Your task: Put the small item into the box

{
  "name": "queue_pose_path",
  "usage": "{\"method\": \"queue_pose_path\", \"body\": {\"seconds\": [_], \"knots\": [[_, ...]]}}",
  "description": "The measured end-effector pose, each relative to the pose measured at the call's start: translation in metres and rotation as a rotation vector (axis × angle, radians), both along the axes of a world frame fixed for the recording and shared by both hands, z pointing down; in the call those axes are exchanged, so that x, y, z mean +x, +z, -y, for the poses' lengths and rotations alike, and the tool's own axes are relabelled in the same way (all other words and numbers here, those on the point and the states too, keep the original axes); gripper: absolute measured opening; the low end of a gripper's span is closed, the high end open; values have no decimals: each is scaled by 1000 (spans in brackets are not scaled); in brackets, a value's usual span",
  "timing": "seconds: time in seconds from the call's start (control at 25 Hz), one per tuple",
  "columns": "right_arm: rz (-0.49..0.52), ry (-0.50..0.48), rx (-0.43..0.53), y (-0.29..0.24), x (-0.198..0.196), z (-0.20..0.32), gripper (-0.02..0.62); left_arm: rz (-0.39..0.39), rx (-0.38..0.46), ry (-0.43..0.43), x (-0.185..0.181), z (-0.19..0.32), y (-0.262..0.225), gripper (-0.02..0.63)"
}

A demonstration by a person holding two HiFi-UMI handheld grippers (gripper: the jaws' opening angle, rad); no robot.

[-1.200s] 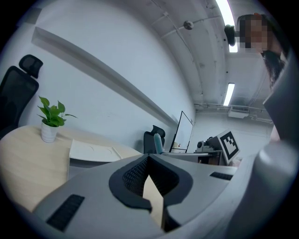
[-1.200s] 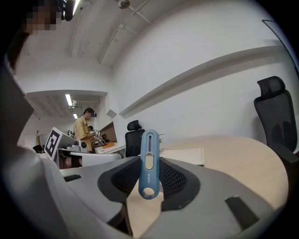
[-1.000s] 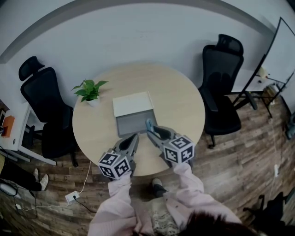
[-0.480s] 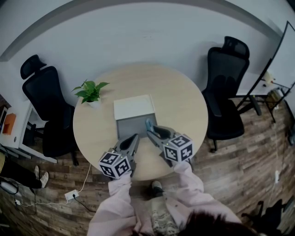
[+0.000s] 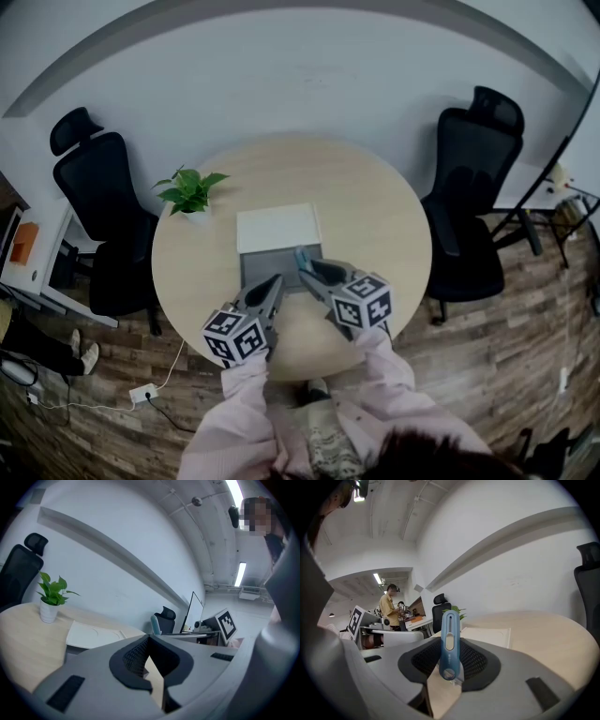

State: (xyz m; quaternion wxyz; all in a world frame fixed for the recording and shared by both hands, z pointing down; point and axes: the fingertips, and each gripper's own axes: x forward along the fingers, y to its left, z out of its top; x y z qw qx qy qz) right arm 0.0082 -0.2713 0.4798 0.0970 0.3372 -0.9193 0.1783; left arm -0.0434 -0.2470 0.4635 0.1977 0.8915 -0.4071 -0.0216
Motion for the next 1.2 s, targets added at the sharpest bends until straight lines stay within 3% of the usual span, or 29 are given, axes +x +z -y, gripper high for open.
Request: {"method": "queue_pose_path", "body": {"seconds": [0.4, 1.2], "knots": [[-26, -70, -17, 10, -14, 21, 129, -6, -13, -56, -12, 20, 6, 11], [-70, -134, -88, 34, -34, 41, 129, -27, -91, -52, -22, 38, 26, 11]]}}
